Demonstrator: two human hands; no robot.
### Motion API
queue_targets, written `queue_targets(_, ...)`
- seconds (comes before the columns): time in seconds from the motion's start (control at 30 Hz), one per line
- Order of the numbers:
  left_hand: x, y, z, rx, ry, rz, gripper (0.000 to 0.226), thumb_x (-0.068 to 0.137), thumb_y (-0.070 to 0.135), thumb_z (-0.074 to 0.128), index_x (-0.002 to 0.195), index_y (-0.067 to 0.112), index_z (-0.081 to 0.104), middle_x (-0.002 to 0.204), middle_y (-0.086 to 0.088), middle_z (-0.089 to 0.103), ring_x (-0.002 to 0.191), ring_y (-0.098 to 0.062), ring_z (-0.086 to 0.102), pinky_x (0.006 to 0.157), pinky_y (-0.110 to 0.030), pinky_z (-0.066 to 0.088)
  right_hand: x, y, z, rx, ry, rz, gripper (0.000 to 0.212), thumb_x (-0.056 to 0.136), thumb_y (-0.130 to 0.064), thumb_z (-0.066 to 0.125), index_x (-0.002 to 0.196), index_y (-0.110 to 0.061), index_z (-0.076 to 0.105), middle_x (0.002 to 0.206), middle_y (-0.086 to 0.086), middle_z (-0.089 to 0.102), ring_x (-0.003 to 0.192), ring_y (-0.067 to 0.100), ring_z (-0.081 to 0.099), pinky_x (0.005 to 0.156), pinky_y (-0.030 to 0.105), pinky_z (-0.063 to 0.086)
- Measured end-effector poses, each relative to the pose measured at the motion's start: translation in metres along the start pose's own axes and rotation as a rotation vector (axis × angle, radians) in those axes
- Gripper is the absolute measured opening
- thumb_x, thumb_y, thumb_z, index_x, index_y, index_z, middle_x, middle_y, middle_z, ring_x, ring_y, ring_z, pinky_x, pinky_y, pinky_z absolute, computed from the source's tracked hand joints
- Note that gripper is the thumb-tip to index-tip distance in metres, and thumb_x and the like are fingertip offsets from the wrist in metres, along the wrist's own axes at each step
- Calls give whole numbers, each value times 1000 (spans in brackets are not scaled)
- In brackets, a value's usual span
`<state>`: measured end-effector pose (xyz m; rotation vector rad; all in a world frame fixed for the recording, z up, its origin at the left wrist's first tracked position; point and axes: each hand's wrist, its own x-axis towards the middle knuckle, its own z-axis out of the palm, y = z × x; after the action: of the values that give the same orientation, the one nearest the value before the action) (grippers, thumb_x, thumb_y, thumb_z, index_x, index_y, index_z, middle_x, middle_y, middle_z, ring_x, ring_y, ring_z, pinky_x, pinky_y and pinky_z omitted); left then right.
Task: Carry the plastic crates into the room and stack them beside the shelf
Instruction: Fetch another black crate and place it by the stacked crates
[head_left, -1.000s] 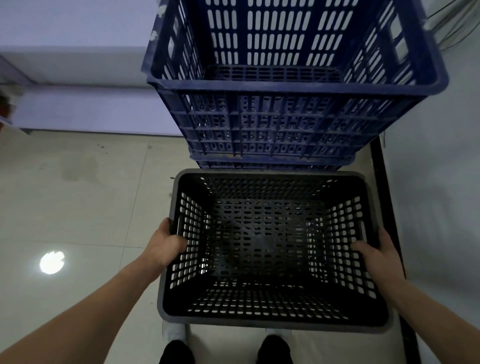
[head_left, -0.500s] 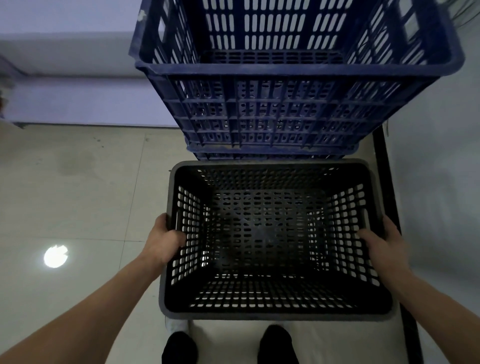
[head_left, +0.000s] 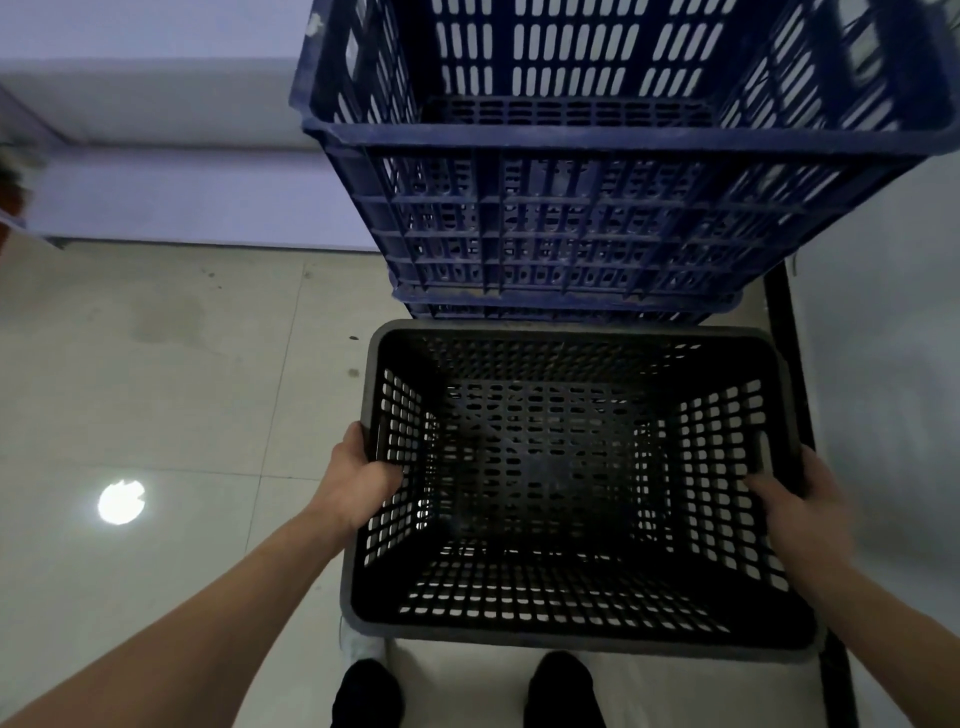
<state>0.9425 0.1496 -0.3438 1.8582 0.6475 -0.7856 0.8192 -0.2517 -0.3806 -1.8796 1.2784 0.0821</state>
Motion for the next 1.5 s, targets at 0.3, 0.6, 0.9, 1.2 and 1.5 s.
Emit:
queue_targets(0.3,1,3,1,63,3,-3,65,50,10,53,115,11,49,107,-12,66,94,-26,65,68,-35,51,18,14,3,-25,-1,-20,72,68,-58,62,137,-37,56,123,3,73,113,36,67,100,63,51)
queue_targets(0.6,1,-8,3,140,14,-14,67,51,10,56,116,17,43,108,-14,63,96,-28,64,73,-38,55,0,-5,-1,-224,-89,-10,69,88,-23,77,147,-16,42,136,18,62,121,44,59,102,57,45)
queue_targets(0.9,0,-32,21,391,234,141,71,73,20,67,135,31,33,120,0,52,100,-33,61,91,-50,50,-5,-4,7,-363,-51,-55,70,84,-36,76,139,-26,34,115,6,62,108,45,64,92,58,52)
queue_targets(1.2,16,-47,24,530,320,210,94,76,15,67,155,19,16,134,-13,54,102,-42,63,87,-52,52,-2,-5,15,-414,19,-79,70,82,-36,77,139,-24,37,119,13,67,103,45,66,87,55,49)
queue_targets(1.5,17,-55,26,623,331,269,104,81,13,66,161,12,0,144,-17,43,104,-46,59,84,-49,49,-3,-1,14,-434,14,-144,74,79,-42,76,137,-28,33,127,11,65,105,45,66,88,59,52)
